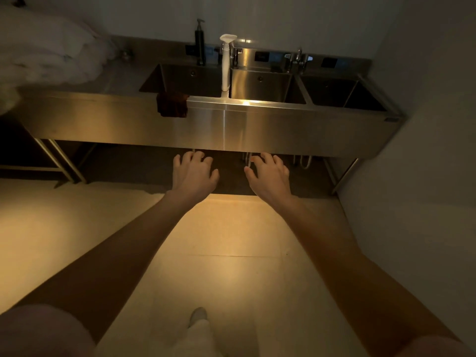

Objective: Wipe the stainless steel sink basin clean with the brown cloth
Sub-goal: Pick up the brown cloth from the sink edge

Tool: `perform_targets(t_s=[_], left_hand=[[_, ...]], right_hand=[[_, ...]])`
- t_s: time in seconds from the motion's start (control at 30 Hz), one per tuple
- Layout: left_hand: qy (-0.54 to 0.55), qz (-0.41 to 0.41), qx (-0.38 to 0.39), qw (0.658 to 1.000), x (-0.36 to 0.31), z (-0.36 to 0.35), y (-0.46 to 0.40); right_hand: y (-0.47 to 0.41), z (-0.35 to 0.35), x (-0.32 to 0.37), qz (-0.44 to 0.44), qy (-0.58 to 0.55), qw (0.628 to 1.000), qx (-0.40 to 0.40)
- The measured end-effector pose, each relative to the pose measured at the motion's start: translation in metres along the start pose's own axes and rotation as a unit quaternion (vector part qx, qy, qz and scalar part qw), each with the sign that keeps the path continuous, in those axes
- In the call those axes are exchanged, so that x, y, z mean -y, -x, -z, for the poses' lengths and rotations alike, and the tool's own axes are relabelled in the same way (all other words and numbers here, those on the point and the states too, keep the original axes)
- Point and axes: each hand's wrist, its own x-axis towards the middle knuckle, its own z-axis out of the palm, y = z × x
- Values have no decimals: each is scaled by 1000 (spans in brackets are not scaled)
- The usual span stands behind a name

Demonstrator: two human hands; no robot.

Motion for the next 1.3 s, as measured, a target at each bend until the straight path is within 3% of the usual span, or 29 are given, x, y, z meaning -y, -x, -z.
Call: perform_targets(t_s=[0.5, 0.9, 1.3], left_hand=[[16, 22, 66, 997, 120, -40, -146], [-1, 52, 100, 994, 177, -83, -237], [-31, 106, 132, 985, 201, -120, -389]], right_hand=[[-173, -85, 72, -9, -5, 999, 50], [-284, -136, 80, 23, 4, 995, 94], [-452, -169, 67, 61, 6, 988, 145]])
